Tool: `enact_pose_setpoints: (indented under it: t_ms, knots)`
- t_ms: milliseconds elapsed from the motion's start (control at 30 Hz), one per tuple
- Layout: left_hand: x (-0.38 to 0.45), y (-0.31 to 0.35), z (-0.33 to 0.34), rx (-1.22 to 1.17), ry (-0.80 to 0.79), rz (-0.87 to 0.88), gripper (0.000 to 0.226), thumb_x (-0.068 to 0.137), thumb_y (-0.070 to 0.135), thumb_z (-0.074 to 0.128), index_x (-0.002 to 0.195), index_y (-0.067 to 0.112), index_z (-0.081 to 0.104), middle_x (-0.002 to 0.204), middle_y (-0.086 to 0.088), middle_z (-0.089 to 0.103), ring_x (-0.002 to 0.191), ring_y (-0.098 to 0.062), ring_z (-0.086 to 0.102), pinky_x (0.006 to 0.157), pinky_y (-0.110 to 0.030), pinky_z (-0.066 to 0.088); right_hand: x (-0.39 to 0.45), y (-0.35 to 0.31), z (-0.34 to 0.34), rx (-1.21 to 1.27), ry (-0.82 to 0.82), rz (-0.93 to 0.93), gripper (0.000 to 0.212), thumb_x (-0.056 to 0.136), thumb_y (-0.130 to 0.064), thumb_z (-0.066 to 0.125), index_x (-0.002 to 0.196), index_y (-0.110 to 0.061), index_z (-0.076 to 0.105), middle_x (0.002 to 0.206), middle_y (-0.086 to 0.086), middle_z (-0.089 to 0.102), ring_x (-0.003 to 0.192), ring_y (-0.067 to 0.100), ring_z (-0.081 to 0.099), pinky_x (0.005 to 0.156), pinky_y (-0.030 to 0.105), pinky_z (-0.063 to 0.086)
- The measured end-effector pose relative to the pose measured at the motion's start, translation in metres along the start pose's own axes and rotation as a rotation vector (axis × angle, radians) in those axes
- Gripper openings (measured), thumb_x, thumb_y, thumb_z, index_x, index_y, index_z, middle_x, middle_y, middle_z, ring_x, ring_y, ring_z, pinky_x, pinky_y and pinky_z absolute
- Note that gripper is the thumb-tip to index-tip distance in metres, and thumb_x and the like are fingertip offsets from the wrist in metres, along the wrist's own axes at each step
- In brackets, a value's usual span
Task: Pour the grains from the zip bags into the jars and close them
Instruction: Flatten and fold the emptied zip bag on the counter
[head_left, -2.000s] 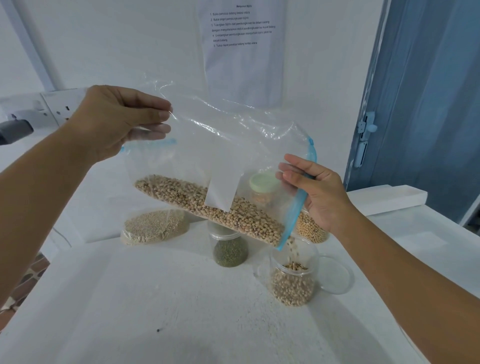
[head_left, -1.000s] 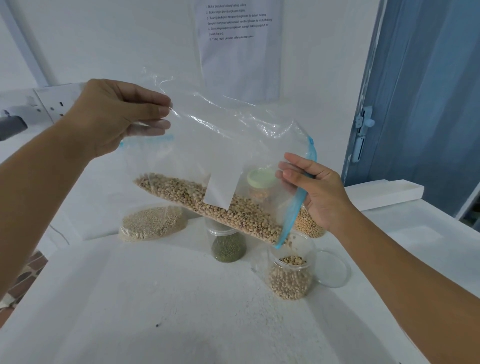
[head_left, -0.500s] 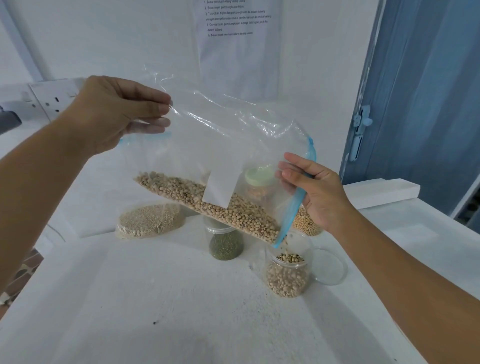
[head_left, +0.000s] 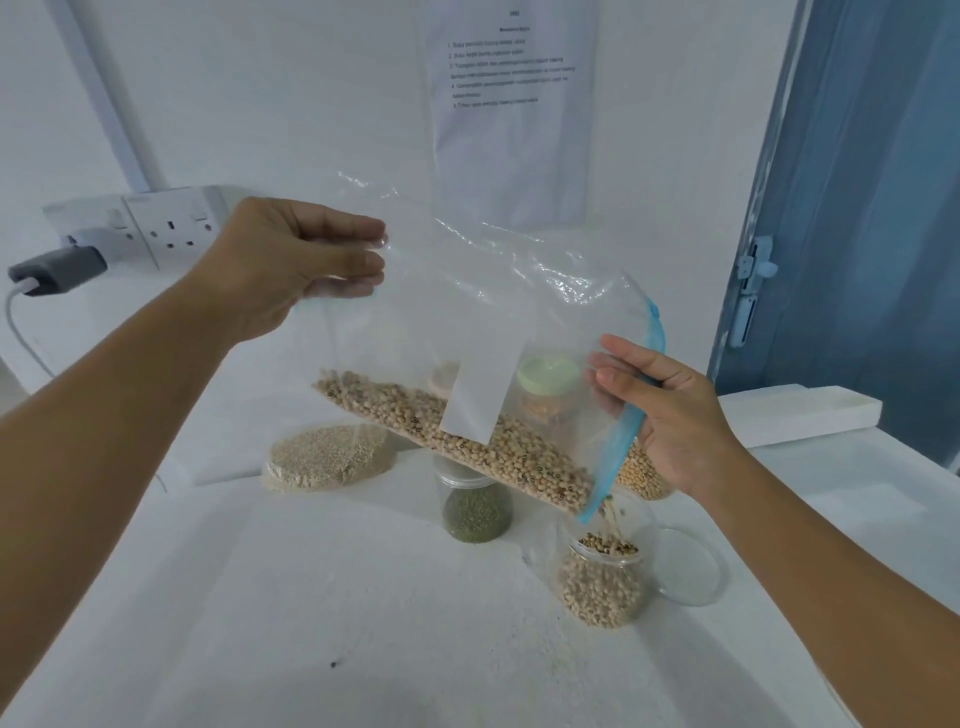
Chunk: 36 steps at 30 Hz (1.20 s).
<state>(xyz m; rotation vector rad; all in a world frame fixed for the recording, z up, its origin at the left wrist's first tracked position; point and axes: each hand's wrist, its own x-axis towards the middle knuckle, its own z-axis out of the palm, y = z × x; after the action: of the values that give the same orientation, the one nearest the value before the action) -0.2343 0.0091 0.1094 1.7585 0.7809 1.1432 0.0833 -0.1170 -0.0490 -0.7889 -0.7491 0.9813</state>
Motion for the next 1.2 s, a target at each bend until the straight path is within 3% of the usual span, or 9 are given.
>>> enact_pose_setpoints:
  t_ms: [433, 567, 767, 1200]
  knots:
    - [-0.003, 0.007, -0.007, 0.038, 0.018, 0.023, 0.030, 0.071, 0.005, 0.082, 0.100, 0.007, 0.080, 0.112, -0.024, 0.075, 0.085, -0.028, 0.077, 0.084, -0.035, 0.064, 0.002, 0.000, 0.006, 0.002, -0.025, -0.001, 0.038, 0.076, 0.002, 0.076, 0.112, -0.010, 0.079, 0.115, 0.017, 0.076, 0.106, 0.029, 0.075, 0.103, 0.041, 0.056]
    - [-0.004, 0.009, -0.007, 0.031, -0.002, 0.023, 0.030, 0.063, 0.013, 0.088, 0.093, 0.011, 0.084, 0.109, -0.020, 0.077, 0.085, -0.027, 0.077, 0.084, -0.035, 0.063, 0.000, -0.001, 0.007, 0.003, -0.028, 0.002, 0.036, 0.076, 0.002, 0.076, 0.108, -0.012, 0.081, 0.115, 0.016, 0.077, 0.106, 0.028, 0.075, 0.103, 0.042, 0.056]
    - [-0.002, 0.014, -0.001, 0.046, 0.008, 0.033, 0.027, 0.077, 0.000, 0.078, 0.104, 0.004, 0.077, 0.103, -0.015, 0.079, 0.082, -0.025, 0.078, 0.083, -0.033, 0.064, -0.001, -0.001, 0.006, 0.022, -0.016, 0.000, 0.035, 0.075, 0.003, 0.076, 0.107, -0.012, 0.081, 0.113, 0.016, 0.077, 0.103, 0.028, 0.076, 0.101, 0.040, 0.058]
    - [0.005, 0.013, 0.002, 0.074, -0.010, 0.039, 0.019, 0.076, 0.002, 0.081, 0.092, 0.012, 0.084, 0.105, -0.016, 0.079, 0.086, -0.029, 0.078, 0.085, -0.037, 0.064, -0.001, 0.001, 0.001, 0.025, 0.004, -0.004, 0.038, 0.078, 0.003, 0.074, 0.113, -0.010, 0.077, 0.114, 0.015, 0.077, 0.101, 0.026, 0.076, 0.096, 0.034, 0.060]
